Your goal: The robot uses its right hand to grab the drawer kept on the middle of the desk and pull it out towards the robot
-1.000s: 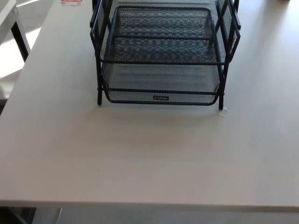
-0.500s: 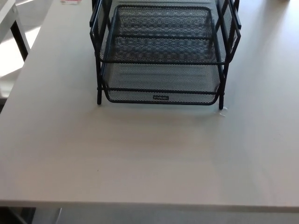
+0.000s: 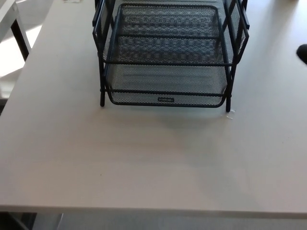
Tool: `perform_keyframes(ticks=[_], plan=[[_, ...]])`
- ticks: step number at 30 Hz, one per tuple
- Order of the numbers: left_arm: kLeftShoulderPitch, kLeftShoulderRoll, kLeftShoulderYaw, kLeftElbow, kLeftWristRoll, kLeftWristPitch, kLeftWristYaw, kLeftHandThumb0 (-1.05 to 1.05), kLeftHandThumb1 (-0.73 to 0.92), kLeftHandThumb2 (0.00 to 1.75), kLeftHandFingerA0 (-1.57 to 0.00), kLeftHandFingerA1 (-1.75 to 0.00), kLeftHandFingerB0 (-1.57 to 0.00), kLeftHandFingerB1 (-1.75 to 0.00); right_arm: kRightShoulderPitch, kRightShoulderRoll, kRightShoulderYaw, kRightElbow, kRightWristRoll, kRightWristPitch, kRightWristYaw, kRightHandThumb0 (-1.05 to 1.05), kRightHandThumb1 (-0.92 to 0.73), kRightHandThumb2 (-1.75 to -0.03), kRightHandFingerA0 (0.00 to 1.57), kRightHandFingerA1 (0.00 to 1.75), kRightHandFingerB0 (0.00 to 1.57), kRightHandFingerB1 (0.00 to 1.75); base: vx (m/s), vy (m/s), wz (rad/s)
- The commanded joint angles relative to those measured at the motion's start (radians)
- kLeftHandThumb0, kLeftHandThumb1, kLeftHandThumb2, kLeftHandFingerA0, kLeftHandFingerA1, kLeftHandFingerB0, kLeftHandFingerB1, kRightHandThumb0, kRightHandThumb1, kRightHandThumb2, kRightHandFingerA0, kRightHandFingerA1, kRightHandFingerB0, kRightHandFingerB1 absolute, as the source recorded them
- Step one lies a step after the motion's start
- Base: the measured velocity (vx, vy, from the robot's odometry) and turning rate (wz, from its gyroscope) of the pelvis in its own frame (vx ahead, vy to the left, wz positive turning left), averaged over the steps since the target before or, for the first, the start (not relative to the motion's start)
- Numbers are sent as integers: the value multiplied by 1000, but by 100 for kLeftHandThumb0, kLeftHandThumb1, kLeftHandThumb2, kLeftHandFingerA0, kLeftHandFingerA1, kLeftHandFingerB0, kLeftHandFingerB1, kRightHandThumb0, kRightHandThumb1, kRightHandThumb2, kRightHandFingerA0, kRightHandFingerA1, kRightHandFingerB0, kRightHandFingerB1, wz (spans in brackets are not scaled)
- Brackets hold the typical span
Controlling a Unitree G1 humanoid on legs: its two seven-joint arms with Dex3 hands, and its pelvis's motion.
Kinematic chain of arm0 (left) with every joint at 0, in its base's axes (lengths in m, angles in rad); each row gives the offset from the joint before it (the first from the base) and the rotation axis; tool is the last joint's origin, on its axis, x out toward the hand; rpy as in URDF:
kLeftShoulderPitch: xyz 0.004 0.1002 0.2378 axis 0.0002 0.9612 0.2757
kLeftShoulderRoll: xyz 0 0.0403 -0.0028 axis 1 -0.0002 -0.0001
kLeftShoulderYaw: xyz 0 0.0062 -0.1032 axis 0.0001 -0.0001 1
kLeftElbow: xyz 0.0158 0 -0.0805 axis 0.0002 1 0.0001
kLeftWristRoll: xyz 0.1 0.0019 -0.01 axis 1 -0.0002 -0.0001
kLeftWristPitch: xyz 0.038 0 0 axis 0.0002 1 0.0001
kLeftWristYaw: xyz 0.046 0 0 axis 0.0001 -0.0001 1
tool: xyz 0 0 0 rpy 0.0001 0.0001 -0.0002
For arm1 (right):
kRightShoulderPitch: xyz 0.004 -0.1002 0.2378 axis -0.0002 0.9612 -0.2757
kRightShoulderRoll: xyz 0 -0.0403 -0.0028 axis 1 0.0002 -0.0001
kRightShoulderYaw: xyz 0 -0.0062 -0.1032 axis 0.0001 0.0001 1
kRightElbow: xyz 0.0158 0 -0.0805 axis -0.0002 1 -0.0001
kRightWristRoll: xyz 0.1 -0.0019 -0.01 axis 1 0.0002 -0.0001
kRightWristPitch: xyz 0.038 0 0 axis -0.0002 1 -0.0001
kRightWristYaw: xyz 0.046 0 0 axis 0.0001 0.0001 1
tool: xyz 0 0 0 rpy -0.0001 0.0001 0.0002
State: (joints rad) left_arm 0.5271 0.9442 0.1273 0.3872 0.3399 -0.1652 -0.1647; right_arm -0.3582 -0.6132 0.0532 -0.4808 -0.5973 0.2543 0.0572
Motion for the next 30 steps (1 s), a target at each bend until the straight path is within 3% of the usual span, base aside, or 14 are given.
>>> perform_keyframes(ticks=[1,4,5,17,20,21,23,24,25,26,27,28,30], plan=[[5,2,0,-12,13,-8,-15,-32,64,60,-60,-86,-57,-58,-52,52,93,57,-31,-67,26,-40,-34,-98,0,52,0,50,0,0,0],[2,5,1,-12,16,-15,-12,-33,65,60,-60,-86,-57,-59,-83,79,137,59,-37,-43,66,-41,-34,-98,0,52,0,50,0,0,0],[-1,5,0,-17,16,-13,-15,-33,65,60,-60,-86,-57,-59,-89,83,154,69,-62,-64,51,-84,-71,-62,12,48,14,34,0,0,0],[7,3,16,-43,22,-11,-5,-34,66,60,-61,-87,-59,-61,-174,217,292,208,-143,-136,-6,-87,-71,-63,13,50,17,34,0,0,0],[-12,4,8,-28,25,-13,-8,-32,66,59,-60,-88,-60,-62,-191,242,305,234,-159,-138,-1,-88,-69,-61,9,47,17,33,0,0,0],[-26,6,2,-11,27,-25,-5,-33,66,59,-60,-88,-60,-62,-203,255,320,256,-170,-144,-7,-41,-25,-94,2,53,0,50,0,0,0],[-37,7,-3,2,30,-34,-3,-33,66,59,-60,-88,-60,-62,-209,266,327,277,-182,-155,-20,-41,-25,-94,2,53,0,50,0,0,0],[-38,8,-2,4,30,-37,-3,-32,68,59,-59,-88,-61,-65,-215,272,335,295,-195,-167,-41,-91,-68,-61,10,50,16,33,0,0,0],[-20,8,8,-16,24,-39,-5,-32,66,58,-60,-92,-62,-65,-216,292,351,325,-213,-184,-84,-91,-65,-60,9,51,16,35,0,0,0],[-10,7,16,-27,19,-39,-8,-31,66,59,-61,-95,-62,-66,-223,306,364,351,-232,-193,-114,-41,-22,-91,3,54,0,50,0,0,0],[-8,2,20,-31,15,-31,-9,-32,67,59,-62,-90,-63,-61,-233,316,371,375,-242,-202,-136,-41,-22,-91,3,54,0,50,0,0,0],[-9,1,19,-29,16,-28,-8,-31,67,59,-61,-87,-60,-59,-242,323,376,394,-252,-205,-150,-89,-62,-60,9,51,17,35,0,0,0],[-9,-2,19,-21,16,-37,-3,-32,68,59,-60,-89,-61,-61,-278,342,392,459,-281,-204,-185,-87,-61,-59,9,50,17,35,0,0,0]])
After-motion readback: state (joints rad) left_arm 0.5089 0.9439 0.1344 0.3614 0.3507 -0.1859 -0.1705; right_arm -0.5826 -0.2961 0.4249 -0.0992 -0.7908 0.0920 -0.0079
